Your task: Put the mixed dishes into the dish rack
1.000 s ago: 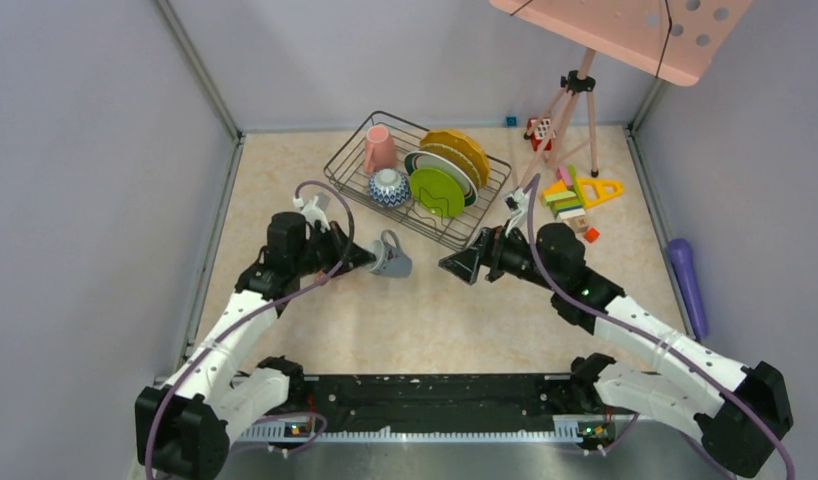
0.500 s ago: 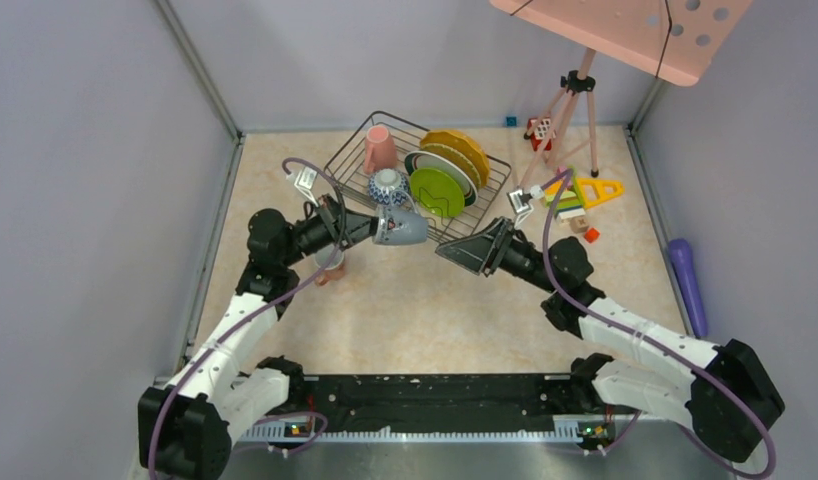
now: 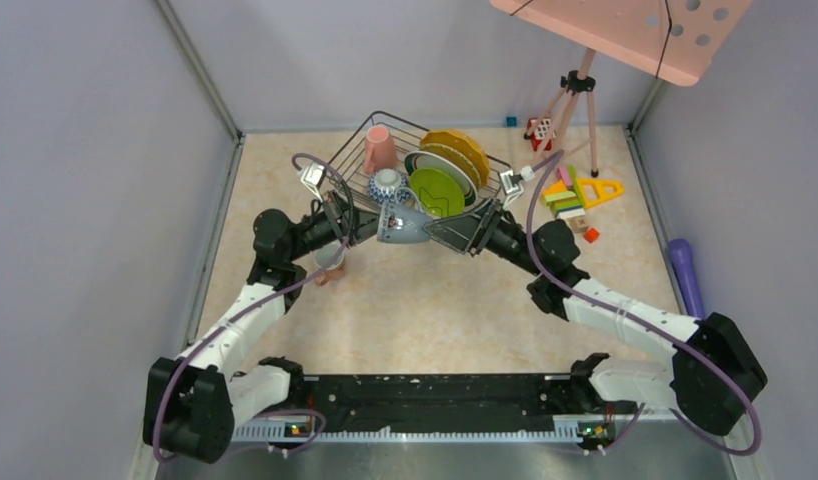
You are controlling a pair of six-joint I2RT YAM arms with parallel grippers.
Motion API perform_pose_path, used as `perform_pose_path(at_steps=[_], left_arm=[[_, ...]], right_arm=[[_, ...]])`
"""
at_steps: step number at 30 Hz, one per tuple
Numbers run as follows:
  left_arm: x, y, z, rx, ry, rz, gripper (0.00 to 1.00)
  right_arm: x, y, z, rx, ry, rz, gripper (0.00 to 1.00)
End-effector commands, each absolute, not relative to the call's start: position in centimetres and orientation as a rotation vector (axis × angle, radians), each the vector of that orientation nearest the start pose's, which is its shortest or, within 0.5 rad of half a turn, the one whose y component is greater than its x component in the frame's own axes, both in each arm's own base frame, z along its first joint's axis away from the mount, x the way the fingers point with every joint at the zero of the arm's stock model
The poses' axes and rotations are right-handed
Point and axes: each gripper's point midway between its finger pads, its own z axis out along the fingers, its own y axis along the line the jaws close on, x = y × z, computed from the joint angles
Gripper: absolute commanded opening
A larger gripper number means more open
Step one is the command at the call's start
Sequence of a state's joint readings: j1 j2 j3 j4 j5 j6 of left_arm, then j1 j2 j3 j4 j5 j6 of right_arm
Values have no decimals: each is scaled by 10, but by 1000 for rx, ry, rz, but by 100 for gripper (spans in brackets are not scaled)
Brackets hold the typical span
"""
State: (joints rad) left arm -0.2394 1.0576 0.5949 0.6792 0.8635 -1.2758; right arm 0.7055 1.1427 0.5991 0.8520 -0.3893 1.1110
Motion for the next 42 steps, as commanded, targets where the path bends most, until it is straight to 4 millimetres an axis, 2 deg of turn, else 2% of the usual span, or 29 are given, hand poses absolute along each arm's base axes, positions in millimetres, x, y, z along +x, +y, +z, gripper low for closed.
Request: perform_pose_path(at_steps=[1, 9, 11, 14, 16, 17, 19, 22, 24, 29, 33, 37, 38, 39, 42], left_arm=[[235, -227, 335, 111, 1596, -1810, 0], [234, -227, 341, 124, 1581, -1816, 0], [236, -227, 339, 112, 1586, -1811, 0], [238, -228, 336, 108, 1596, -1799, 0], [240, -229, 331, 106, 1610, -1795, 0], [240, -229, 330, 109, 1616, -1791, 3], [242, -230, 324, 107, 1641, -1774, 14], [249, -228, 310, 72, 1715, -1701, 41], [257, -224, 299, 48, 1760, -1607, 52], [265, -210, 280, -14, 1839, -1410, 60], [267, -190, 269, -58, 1875, -1226, 68], [268, -170, 253, -125, 1952, -1060, 74], [269, -166, 252, -131, 1955, -1020, 79], [268, -157, 244, -167, 1992, -957, 90], [272, -128, 235, -248, 2005, -758, 98]], right_arm=[[221, 327, 353, -141, 1441, 1766, 77], [222, 333, 353, -147, 1451, 1771, 72], [221, 333, 354, -153, 1445, 1774, 58], [220, 333, 357, -156, 1438, 1779, 42], [220, 333, 360, -160, 1434, 1780, 7], [220, 333, 361, -159, 1436, 1774, 0], [222, 330, 363, -152, 1436, 1735, 0], [227, 323, 367, -137, 1437, 1668, 0], [231, 319, 369, -132, 1448, 1628, 0], [250, 301, 372, -144, 1468, 1483, 0], [271, 281, 364, -159, 1555, 1280, 0], [291, 264, 366, -226, 1587, 1050, 0], [296, 262, 362, -260, 1599, 986, 0], [301, 261, 365, -311, 1591, 923, 0], [320, 258, 352, -448, 1635, 734, 0]])
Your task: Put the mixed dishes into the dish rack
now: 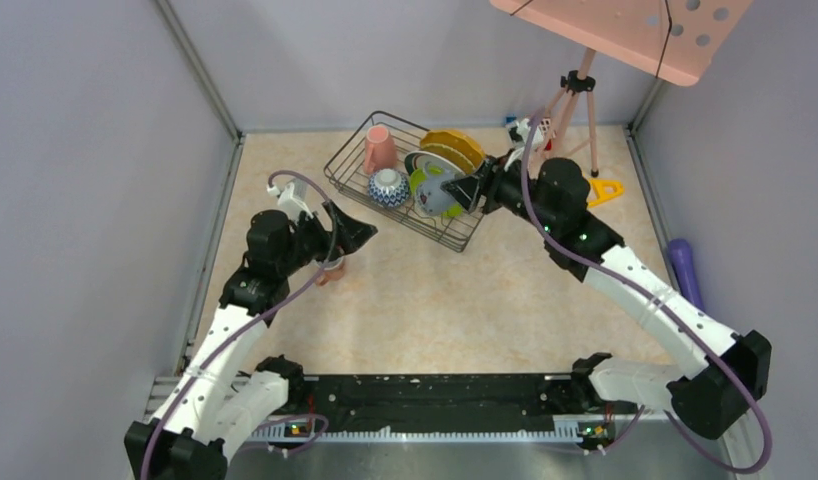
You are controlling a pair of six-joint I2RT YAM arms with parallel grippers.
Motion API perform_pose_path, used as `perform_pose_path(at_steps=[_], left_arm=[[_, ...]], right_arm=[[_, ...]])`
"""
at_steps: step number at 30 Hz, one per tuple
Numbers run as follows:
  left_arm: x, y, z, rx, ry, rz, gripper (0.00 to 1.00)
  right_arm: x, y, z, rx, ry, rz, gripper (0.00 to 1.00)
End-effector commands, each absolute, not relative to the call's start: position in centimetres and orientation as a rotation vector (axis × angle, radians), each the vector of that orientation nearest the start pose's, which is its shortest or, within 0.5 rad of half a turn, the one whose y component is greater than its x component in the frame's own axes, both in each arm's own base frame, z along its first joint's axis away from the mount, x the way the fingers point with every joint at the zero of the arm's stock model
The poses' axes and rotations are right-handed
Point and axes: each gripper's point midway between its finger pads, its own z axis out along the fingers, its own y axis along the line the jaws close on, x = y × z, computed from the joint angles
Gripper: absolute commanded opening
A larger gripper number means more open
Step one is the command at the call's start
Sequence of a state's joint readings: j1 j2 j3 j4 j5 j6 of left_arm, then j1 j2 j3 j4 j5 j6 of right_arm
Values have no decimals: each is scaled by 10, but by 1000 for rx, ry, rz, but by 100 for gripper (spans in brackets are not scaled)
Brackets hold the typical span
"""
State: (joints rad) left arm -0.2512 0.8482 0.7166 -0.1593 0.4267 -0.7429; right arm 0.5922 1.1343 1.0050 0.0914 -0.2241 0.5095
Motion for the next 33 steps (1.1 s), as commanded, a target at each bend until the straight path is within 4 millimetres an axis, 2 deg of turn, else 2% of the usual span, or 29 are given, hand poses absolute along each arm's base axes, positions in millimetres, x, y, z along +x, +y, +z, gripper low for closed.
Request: perform_pose_path(at_steps=[1, 5, 9, 11, 20, 25, 33], left_arm=[[271, -123, 233, -257, 2013, -723, 98], [268, -109, 226, -291, 2057, -621, 98], [267, -93, 216, -348, 2106, -506, 97], [266, -81, 211, -386, 2113, -432, 97], [258, -55, 202, -381, 2120, -260, 97], [256, -44, 192, -433, 2161, -174, 96], [258, -48, 195, -392, 2165, -190, 92]], right_arm=[[326, 258, 347, -496, 1648, 681, 0], [344, 263, 321, -741, 1625, 507, 0], [359, 265, 295, -873, 1606, 397, 0], [368, 264, 285, -902, 1610, 356, 0], [395, 265, 248, -976, 1655, 275, 0], [401, 263, 225, -1002, 1709, 244, 0], [407, 253, 198, -1035, 1729, 180, 0]])
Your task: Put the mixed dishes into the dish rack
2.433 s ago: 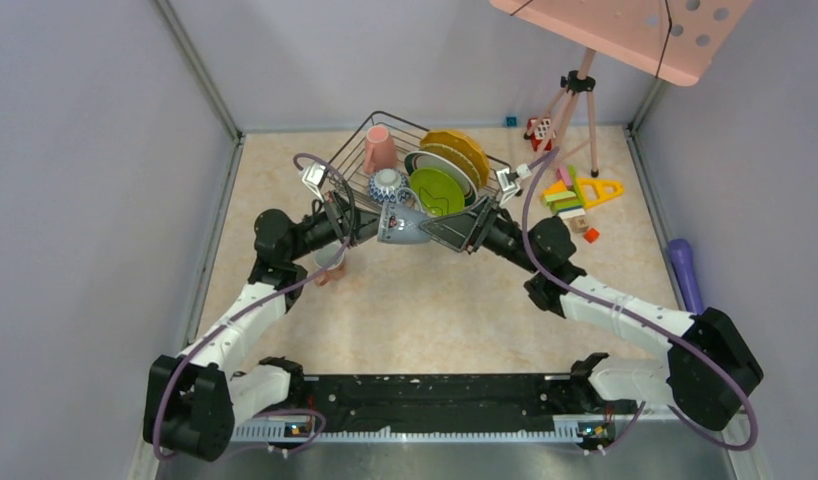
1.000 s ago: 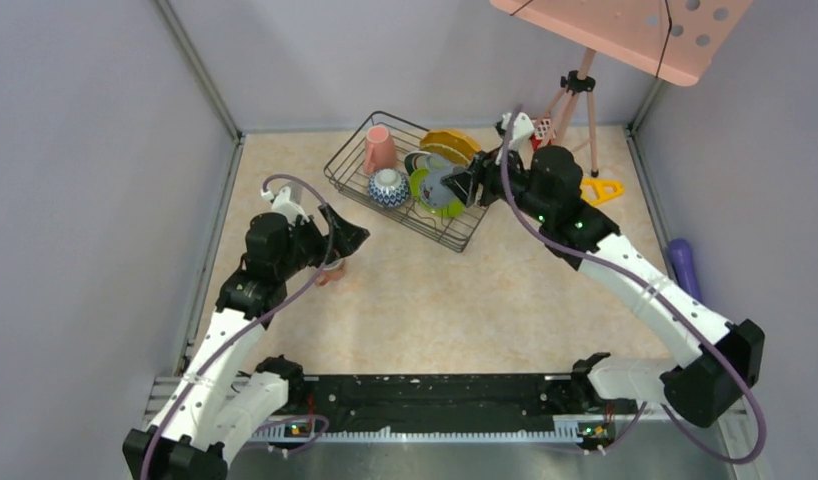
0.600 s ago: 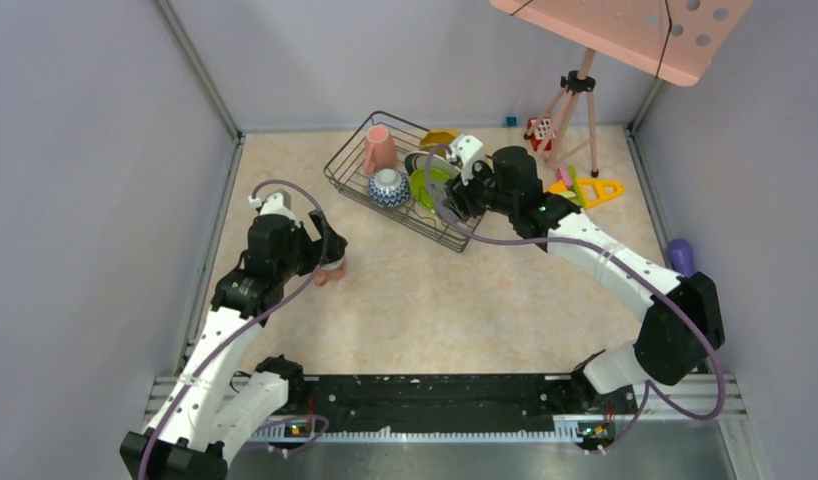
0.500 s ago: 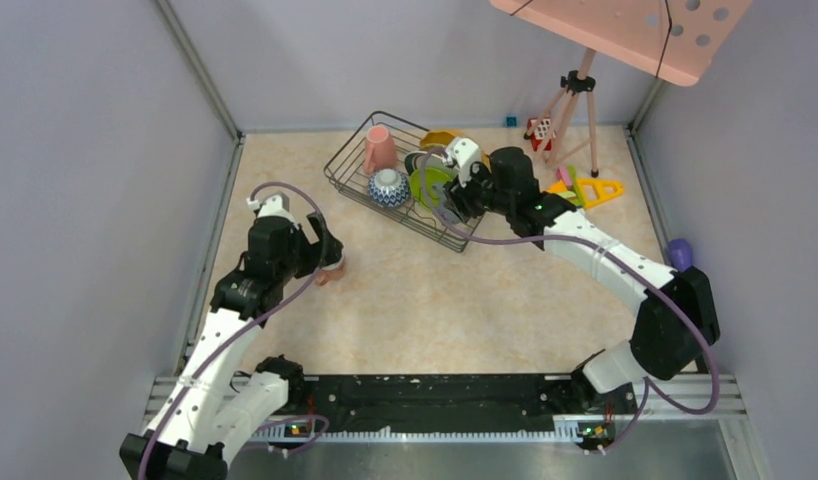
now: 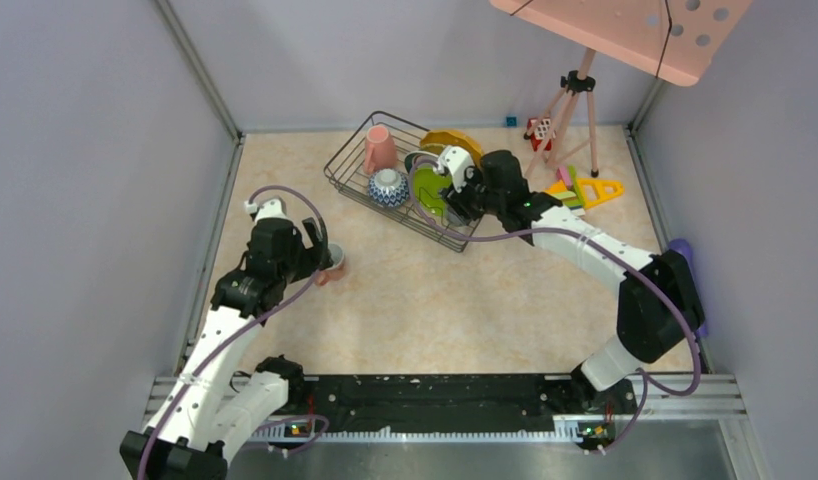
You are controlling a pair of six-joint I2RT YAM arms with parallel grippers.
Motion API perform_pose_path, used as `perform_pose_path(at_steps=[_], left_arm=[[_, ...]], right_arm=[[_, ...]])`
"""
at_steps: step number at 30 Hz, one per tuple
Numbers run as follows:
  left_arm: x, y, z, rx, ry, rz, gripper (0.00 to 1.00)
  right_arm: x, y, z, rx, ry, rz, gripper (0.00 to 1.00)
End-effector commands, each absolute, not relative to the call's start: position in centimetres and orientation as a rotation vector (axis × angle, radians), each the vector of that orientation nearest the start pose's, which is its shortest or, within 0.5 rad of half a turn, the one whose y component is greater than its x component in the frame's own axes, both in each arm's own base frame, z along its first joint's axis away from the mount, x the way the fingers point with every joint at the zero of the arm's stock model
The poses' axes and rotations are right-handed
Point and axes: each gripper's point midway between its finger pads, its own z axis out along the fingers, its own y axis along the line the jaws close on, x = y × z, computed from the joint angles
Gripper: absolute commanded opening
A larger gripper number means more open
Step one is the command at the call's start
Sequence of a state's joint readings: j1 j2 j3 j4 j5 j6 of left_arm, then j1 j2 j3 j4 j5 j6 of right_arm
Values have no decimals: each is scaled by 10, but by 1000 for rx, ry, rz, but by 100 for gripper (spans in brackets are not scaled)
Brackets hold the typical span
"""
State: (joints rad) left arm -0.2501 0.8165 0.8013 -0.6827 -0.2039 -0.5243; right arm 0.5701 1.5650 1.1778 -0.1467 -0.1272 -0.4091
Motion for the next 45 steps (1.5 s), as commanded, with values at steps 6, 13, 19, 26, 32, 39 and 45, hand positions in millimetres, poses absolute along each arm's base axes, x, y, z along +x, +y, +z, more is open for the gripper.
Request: perform_pose_path(at_steps=[6, 13, 19, 26, 32, 39, 45], left_arm=[[259, -59, 185, -365, 2214, -242, 89], [259, -58, 182, -368, 2229, -231, 88], [260, -56, 176, -373, 2252, -218, 89], [262, -51, 171, -424, 2276, -198, 90], [267, -49, 163, -472, 2300, -207, 91], [278, -45, 147, -526, 2362, -179, 80], [287, -43, 134, -554, 2408, -152, 77]], right_arm=[[412, 255, 179, -1081, 1744, 179, 0], [418, 255, 153, -1126, 1755, 213, 0], [425, 252, 139, -1110, 1782, 242, 15], [421, 251, 141, -1064, 1849, 311, 77], [415, 247, 157, -1032, 1843, 313, 99], [393, 250, 197, -962, 1805, 417, 96], [359, 264, 228, -939, 1732, 612, 93]])
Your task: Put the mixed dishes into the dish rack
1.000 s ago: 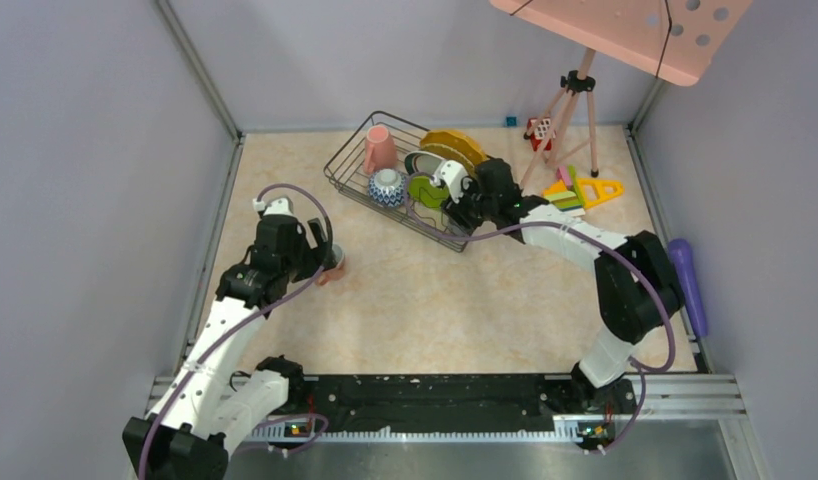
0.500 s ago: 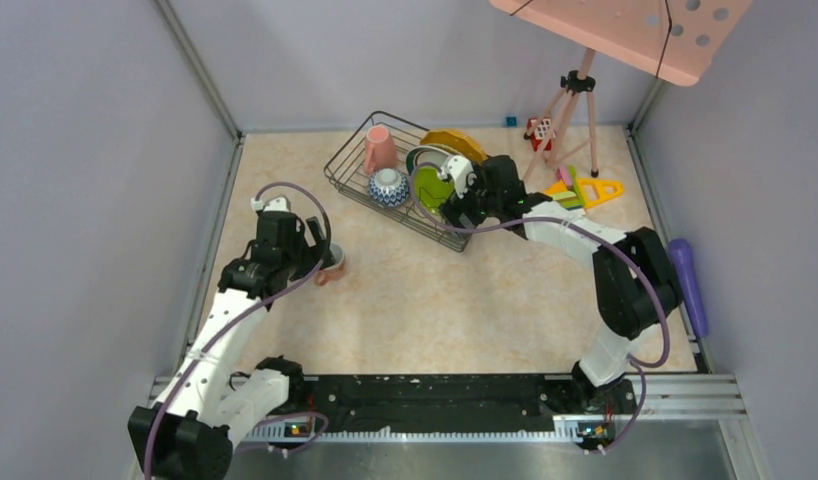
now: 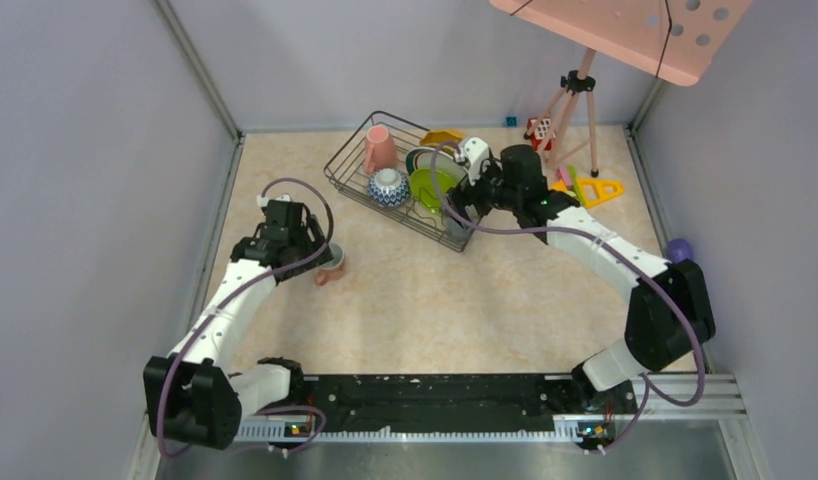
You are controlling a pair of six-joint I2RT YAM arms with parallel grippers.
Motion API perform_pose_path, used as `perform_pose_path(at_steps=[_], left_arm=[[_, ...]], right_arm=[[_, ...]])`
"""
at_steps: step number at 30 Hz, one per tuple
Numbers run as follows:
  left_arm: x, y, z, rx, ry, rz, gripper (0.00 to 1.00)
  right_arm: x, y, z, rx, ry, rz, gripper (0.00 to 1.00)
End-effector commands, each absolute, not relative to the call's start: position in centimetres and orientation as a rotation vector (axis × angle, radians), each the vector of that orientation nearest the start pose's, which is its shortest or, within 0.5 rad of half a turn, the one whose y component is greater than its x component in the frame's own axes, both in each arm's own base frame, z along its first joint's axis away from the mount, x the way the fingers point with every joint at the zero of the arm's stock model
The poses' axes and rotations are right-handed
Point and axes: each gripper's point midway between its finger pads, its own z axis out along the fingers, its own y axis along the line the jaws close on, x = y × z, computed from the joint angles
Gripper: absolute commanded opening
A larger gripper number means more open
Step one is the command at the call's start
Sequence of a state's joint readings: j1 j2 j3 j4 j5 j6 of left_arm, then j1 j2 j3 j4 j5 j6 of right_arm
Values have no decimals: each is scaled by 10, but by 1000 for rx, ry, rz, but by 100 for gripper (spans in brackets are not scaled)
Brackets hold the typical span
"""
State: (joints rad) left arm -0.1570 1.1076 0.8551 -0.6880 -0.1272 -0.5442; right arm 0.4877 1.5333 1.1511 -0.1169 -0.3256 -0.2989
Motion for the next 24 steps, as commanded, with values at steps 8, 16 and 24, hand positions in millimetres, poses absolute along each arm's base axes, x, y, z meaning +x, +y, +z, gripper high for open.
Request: perform_pose_path(at_steps=[8, 16, 24], left_arm=[[295, -50, 113, -591, 2521, -141, 63], [297, -66, 107, -606, 2537, -255, 0], [297, -109, 186, -533, 2356, -658, 0]], right_arm=[[308, 292, 264, -956, 1614, 798, 91], [275, 305, 287, -907, 1492, 992, 89], [273, 308, 284, -761, 1526, 1107, 88]])
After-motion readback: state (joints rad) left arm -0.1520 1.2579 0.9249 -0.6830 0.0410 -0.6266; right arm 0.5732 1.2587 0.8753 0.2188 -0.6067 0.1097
